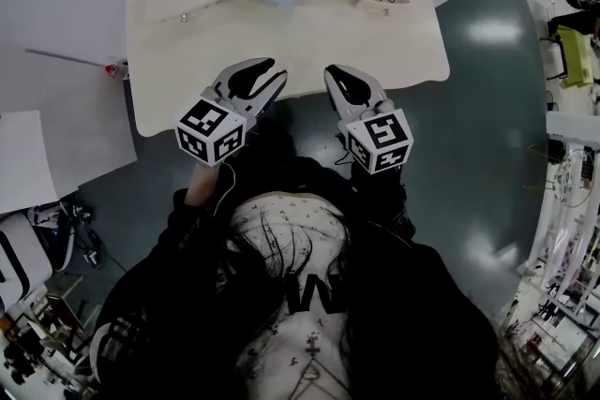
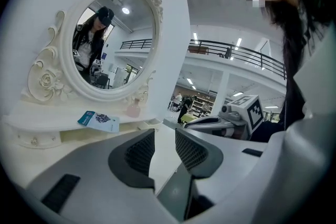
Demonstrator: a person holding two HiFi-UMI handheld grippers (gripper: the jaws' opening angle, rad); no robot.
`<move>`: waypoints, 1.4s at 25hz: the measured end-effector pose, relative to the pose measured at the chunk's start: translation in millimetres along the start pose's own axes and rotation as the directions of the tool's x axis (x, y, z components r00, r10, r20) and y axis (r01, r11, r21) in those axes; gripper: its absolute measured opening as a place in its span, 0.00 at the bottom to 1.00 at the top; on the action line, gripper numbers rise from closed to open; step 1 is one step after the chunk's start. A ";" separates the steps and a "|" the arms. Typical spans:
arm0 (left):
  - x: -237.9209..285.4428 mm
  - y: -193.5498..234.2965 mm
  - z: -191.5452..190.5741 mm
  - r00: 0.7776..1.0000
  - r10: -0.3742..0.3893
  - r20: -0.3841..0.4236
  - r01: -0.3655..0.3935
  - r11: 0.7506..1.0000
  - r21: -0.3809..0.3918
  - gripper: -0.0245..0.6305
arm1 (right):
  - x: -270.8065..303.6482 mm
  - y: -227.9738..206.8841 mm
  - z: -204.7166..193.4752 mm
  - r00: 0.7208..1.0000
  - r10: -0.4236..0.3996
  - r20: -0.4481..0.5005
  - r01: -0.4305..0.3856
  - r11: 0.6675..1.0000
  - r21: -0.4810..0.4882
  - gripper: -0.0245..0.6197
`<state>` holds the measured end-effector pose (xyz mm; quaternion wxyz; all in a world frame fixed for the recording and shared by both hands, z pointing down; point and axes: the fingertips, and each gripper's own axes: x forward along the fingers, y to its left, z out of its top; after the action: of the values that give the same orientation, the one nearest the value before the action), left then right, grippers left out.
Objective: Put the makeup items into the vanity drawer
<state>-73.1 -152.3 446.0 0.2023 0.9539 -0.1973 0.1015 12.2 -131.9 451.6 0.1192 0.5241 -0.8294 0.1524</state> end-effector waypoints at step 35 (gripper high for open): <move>2.1 -230.3 -85.8 0.997 0.034 -0.075 -0.028 0.996 0.086 0.22 | -197.9 35.6 -87.6 0.994 0.099 0.047 -0.099 0.995 -0.008 0.05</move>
<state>15.2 77.1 444.0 0.1673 0.9538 -0.1997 0.1495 66.9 80.5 457.3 0.0934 0.4855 -0.8574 0.1432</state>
